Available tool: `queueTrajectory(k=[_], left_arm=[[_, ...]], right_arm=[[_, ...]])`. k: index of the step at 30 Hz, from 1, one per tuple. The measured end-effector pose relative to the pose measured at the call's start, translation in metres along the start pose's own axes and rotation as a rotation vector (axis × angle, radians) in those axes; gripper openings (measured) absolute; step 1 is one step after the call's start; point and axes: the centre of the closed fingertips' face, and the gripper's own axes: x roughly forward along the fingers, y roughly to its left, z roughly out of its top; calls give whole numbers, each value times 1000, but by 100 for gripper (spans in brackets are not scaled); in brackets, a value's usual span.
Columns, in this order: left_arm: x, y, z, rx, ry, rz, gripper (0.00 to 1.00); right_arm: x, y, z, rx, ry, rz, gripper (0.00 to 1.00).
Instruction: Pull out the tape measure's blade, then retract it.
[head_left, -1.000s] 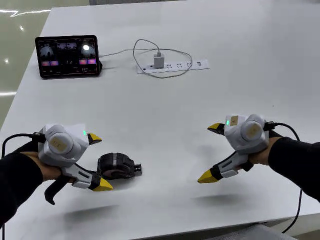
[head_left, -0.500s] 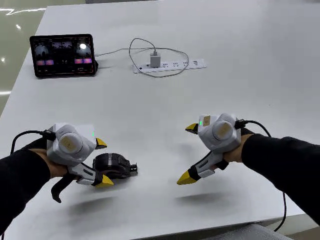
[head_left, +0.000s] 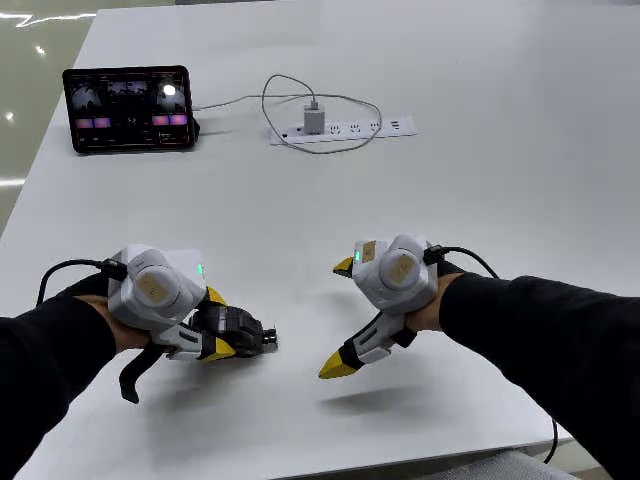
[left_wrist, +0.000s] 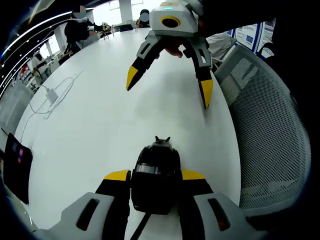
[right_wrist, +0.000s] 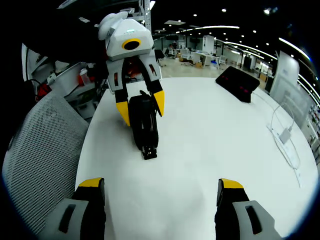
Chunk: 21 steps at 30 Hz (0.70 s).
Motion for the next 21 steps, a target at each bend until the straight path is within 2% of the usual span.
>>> queueTrajectory(k=[4,7,11,14,17,21], left_arm=[[0,0,-1,4,-2,2,31],[0,2,-1,-18,-21,-6,30],[1,1,-1,-22,-14,1,30],[1,1,-1,-36,-17,15,31],[2,1,-1,-35,-14,25,31],[2,1,-1,-35,-16,13,31]], right_arm=[[4,-1,3,-4,-3,6,88],[10,-2,6,-14,-2,10,83],[20,-1,11,-29,8,14,76],[29,5,13,-56,27,35,74],[36,12,17,-108,32,45,67],[43,18,19,-135,39,66,63]])
